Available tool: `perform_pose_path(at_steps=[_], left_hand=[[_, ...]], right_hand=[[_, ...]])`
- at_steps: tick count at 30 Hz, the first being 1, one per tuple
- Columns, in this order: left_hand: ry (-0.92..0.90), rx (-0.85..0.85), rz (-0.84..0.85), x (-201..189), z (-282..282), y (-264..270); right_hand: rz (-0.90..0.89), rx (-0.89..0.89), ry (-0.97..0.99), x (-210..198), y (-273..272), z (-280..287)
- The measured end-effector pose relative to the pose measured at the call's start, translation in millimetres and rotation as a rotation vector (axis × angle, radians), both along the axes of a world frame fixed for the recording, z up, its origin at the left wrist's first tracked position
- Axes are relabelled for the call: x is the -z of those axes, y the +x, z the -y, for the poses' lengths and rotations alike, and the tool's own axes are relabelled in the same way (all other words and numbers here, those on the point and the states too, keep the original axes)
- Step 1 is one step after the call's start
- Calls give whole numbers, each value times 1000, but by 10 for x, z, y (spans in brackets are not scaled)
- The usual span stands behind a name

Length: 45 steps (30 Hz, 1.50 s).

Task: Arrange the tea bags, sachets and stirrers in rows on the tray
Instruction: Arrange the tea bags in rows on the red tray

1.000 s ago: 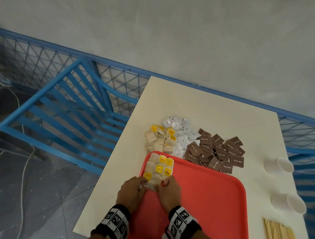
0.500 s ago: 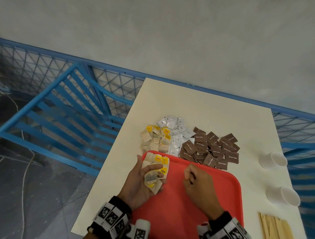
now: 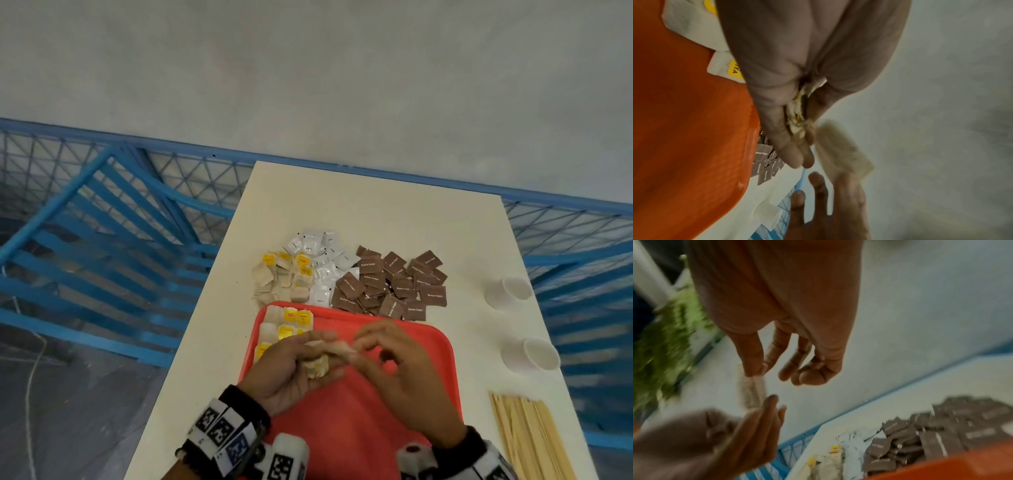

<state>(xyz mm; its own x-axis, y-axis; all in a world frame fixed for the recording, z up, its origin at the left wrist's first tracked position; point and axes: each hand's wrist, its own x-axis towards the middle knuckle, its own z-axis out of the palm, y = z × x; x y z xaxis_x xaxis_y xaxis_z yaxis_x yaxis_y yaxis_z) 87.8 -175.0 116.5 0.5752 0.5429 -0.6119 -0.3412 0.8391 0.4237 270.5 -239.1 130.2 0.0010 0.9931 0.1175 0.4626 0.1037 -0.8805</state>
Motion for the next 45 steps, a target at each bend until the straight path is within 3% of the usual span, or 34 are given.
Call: perform_pose_path(at_steps=[2,4,9,13,17,20,24,26,28,30,33,35,39,45], left_hand=[[26,33,-6,-45,16,8],[70,63,-7,-119,25,34],[303,96,-97,-197,21,86],[386,149,-153,-177,32,77],[467,142,-287,-152,39,67],[434,85,-344,-148,27,57],[265,81,-234,-211,12,87],[280,51,-230,-255,-9,106],[410,62,-290,-286,-19,100],[585,83,-389,-327,-46,50],[868,129,-475,-397,-122,-55],[985,161,-492,-468,-173,-90],[1025,127,-474,-582,-245,-114],[1019,106,-506,-577,-351,-240]], right_hand=[[-315,72,-162,-88,25,7],[-514,138,-286,-111,44,5],[-669,148,-354,-90,90,-22],[-733,146,-360,-107,88,-44],[-643,167,-291,-185,32,-32],[-333,206,-75,-212,-30,-14],[129,123,234,-84,-24,23],[251,55,290,-5,-38,51],[303,29,300,48,-55,87],[270,25,309,47,-59,118],[23,134,243,-103,-73,95],[-48,188,155,-190,-101,20],[12,116,122,-222,-207,-120],[-331,140,-34,-236,-340,-281]])
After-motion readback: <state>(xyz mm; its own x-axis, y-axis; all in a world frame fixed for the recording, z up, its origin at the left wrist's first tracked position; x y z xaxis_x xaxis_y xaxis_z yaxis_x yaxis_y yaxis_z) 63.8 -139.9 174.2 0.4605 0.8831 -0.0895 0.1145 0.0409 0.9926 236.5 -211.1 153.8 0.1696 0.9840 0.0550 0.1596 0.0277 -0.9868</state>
